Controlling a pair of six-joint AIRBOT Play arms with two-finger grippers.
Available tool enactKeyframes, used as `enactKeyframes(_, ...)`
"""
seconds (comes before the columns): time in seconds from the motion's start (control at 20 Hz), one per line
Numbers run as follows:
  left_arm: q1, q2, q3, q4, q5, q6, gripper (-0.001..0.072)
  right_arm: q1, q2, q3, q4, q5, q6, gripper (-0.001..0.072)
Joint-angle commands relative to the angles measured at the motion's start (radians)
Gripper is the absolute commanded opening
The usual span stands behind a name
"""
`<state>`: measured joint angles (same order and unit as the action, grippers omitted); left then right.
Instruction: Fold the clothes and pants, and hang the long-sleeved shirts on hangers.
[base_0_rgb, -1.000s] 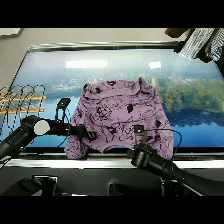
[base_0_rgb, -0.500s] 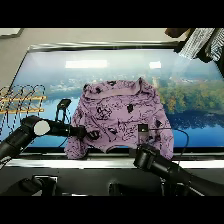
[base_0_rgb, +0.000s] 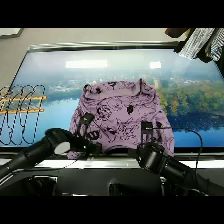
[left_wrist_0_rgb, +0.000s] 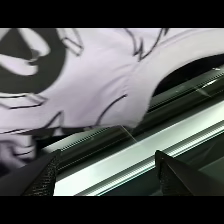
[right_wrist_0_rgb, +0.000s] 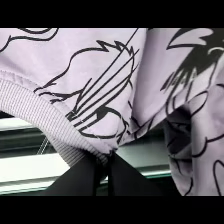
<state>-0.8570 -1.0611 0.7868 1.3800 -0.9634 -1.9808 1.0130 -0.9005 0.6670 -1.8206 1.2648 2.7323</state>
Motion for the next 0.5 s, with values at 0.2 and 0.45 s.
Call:
enactKeyframes(0.2, -0.166, -0.12, 0.0, 0.151, 0.065, -0.165, 0.0671, 0.001, 0.005, 0.006, 0.032, 0.0, -0.001, 0.0047)
enactKeyframes(0.45, -0.185, -0.158, 0.0, 0.29, 0.07, -0.309, 0.0671, 0.001, 0.005, 0.006, 0.033, 0.0, 0.006, 0.0047)
